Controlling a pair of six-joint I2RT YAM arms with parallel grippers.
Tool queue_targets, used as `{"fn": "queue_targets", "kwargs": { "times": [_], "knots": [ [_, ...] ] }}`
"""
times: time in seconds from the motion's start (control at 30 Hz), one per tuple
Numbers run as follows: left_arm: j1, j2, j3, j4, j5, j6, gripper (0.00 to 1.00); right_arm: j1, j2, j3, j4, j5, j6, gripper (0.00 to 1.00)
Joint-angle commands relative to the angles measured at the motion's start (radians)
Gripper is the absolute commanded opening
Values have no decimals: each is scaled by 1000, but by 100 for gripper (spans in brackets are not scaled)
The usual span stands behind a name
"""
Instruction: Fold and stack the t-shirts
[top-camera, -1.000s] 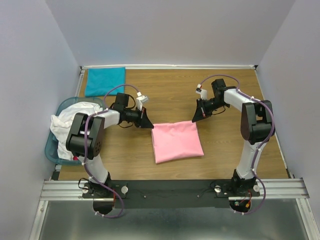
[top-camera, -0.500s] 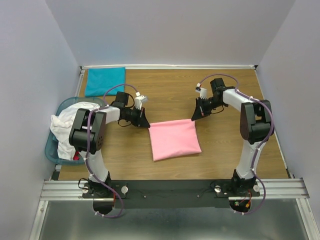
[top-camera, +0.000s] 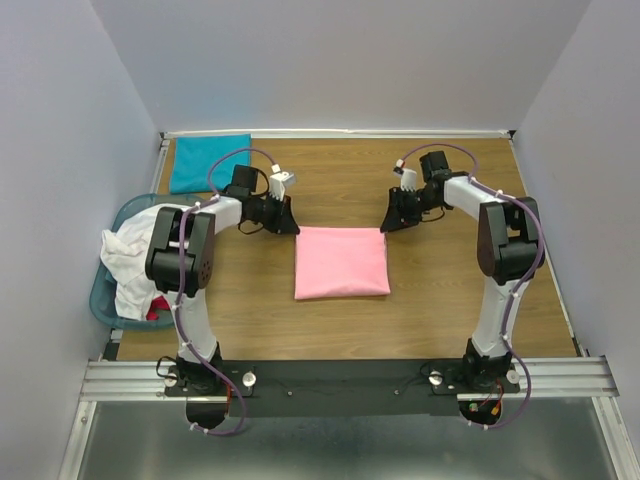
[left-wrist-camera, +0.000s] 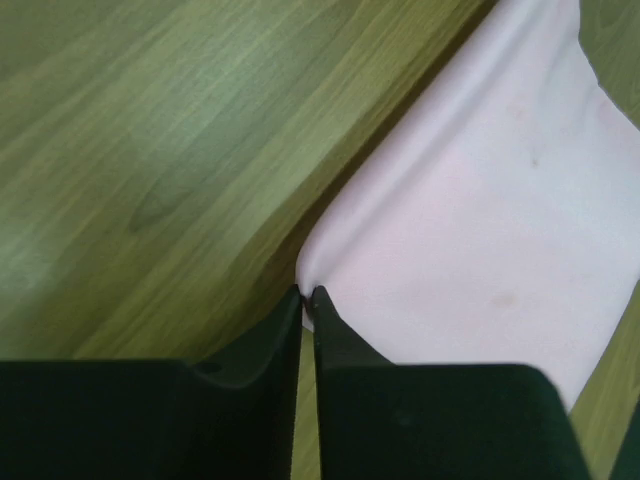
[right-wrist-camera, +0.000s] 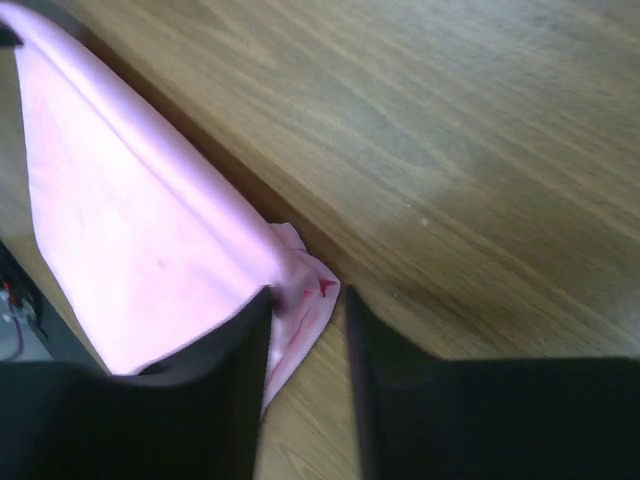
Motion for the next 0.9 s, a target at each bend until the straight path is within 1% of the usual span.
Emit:
{"fn": "queue_targets", "kwargs": {
  "times": [0.0,0.03,0.07,0.1,0.13,0.17,0.23,0.3,0.33,0.37,0.4,0.43,0.47,0.53,0.6,0.67,0.87],
  "knots": [
    [51,-58,30,-55,28,65,32,0,-33,30,32,58,18,57],
    [58,-85,24,-62,48,74,37,-2,-55,30,32,58,18,64],
    [64,-117,15,-66,95,88,49,-4,-103,31,31,46,17,76],
    [63,-149,-8,-68,129,103,59,-4,-131,28,32,35,15,81],
    [60,-215,-22,-69,161,111,76,-2,-154,27,37,24,12,90],
    [46,-246,-49,-54,200,91,94,-2,-190,27,39,-14,13,100],
    [23,-301,-76,-28,231,48,95,-4,-209,31,45,-65,20,100],
    [-20,-317,-121,53,272,-27,95,3,-208,30,52,-160,91,100],
    [-38,-317,-138,143,283,-112,95,6,-200,21,71,-190,122,100],
    [-63,-311,-170,197,292,-185,95,21,-186,13,86,-239,183,100],
    [-78,-303,-186,254,295,-246,95,30,-177,1,103,-259,211,100],
    [-87,-272,-192,309,295,-362,95,42,-168,-24,139,-270,239,100],
    [-104,-222,-182,367,275,-400,95,62,-145,-40,184,-295,286,100],
    [-110,-165,-156,388,254,-481,95,76,-119,-65,215,-301,320,100],
    [-109,-117,-139,432,239,-515,95,76,-82,-74,230,-284,323,100],
    [-100,-48,-137,486,214,-533,95,75,-30,-65,230,-237,291,100],
    [-55,106,-102,512,173,-541,95,59,97,-28,262,-162,257,100]
  ]
}}
